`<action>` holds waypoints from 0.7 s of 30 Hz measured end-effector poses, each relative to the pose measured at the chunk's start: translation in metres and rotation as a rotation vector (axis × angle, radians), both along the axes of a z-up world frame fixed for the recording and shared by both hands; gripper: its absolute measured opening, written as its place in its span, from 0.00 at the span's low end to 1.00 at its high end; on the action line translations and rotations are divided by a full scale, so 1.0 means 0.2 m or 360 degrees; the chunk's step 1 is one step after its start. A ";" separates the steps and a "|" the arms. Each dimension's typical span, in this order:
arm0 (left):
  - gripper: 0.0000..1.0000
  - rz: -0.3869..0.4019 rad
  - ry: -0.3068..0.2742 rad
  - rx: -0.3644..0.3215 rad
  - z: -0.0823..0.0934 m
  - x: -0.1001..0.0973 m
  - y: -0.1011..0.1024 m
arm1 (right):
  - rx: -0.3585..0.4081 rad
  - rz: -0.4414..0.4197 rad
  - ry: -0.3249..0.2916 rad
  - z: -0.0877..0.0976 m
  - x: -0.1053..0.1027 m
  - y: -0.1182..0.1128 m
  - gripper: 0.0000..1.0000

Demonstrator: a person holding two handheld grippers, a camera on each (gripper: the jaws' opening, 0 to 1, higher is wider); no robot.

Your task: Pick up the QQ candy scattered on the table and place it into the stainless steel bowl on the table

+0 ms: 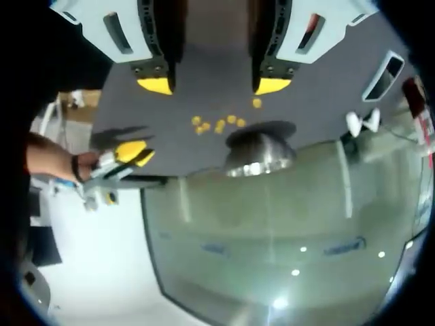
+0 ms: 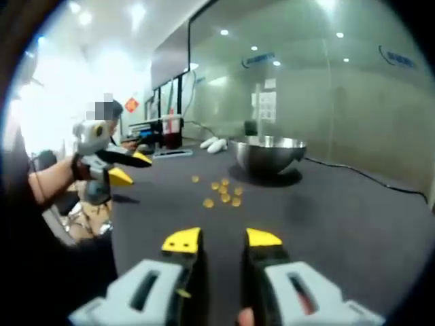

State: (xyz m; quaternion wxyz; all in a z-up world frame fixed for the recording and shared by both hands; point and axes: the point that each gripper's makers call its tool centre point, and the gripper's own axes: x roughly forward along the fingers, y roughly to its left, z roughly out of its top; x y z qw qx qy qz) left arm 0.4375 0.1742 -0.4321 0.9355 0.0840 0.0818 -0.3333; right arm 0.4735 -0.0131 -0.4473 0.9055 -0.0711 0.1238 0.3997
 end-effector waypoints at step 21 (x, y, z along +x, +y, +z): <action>0.47 -0.0009 0.0031 -0.0057 0.01 -0.01 0.01 | -0.0016 0.0032 0.0029 -0.02 -0.02 0.03 0.24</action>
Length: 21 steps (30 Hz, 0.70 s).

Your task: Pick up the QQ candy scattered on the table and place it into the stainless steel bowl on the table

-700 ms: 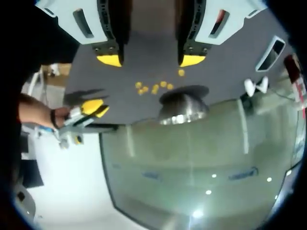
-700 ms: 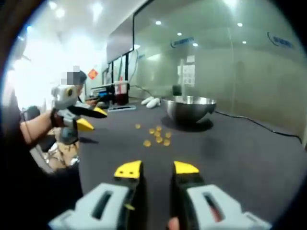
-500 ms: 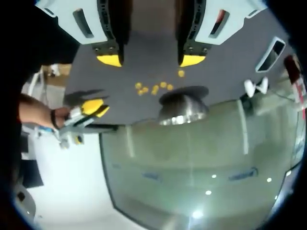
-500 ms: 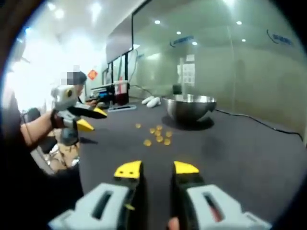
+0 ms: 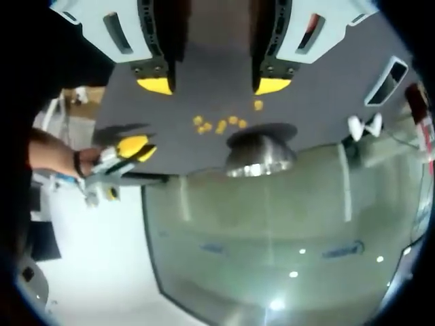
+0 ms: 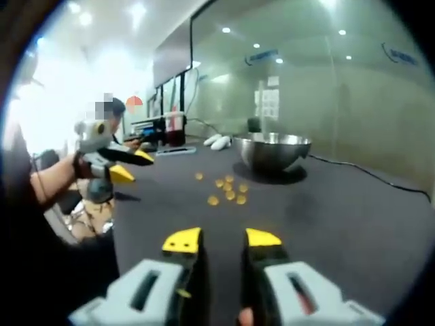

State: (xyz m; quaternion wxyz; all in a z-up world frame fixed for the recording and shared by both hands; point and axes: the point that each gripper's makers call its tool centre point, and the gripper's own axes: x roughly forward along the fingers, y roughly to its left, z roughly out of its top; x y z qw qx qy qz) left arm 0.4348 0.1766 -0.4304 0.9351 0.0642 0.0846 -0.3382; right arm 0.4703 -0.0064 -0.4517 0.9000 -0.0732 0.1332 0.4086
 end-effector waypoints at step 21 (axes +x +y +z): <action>0.47 0.0010 0.0020 0.0062 -0.03 0.01 0.02 | -0.0006 -0.0022 0.0004 0.00 0.04 0.01 0.24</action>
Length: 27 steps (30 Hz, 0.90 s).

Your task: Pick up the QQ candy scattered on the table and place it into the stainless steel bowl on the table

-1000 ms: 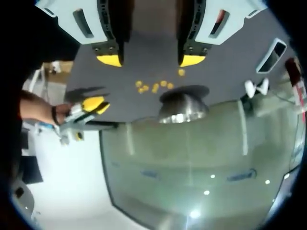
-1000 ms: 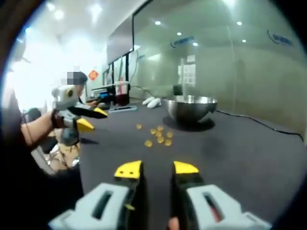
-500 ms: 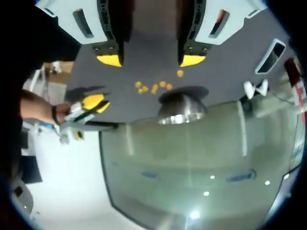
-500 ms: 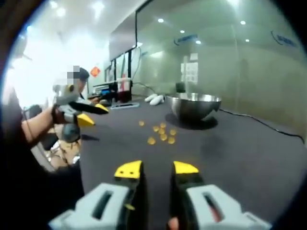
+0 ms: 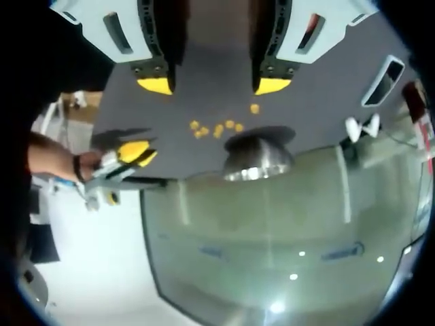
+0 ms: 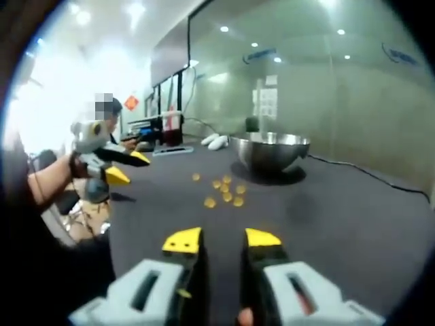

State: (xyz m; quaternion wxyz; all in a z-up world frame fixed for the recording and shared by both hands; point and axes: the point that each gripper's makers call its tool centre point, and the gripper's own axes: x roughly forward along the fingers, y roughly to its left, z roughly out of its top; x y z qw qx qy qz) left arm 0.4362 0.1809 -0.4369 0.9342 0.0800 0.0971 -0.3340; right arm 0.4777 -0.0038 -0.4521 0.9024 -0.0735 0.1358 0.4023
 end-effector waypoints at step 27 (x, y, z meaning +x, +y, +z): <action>0.47 -0.0017 0.0014 -0.0012 -0.01 -0.01 0.00 | -0.0060 0.0221 0.0039 -0.13 0.22 0.46 0.21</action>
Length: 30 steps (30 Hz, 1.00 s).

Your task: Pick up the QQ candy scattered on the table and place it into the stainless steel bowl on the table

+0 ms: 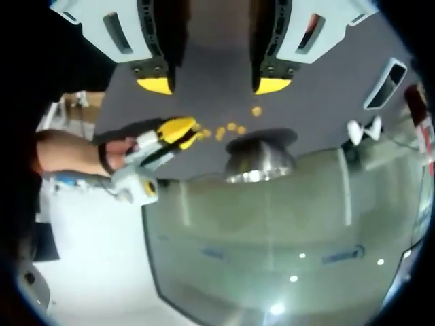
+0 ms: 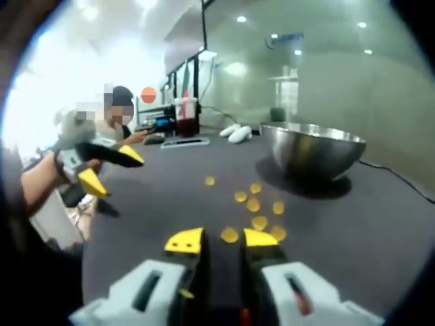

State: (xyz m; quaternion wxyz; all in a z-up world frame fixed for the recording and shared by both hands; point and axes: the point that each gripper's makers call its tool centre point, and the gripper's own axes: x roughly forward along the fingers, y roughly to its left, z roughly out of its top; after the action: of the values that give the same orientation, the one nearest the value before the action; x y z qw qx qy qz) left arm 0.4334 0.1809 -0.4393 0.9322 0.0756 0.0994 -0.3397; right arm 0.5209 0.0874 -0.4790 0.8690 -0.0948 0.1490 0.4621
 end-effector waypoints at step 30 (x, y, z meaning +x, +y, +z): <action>0.47 -0.0032 -0.0017 0.0059 0.00 0.01 -0.02 | 0.0258 -0.0268 -0.0200 0.31 0.08 -0.17 0.10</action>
State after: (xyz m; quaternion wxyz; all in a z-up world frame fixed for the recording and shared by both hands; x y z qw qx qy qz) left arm 0.4357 0.1760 -0.4397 0.9277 0.0958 0.0998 -0.3469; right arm 0.5360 0.0535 -0.4161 0.9172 -0.0401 0.0640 0.3912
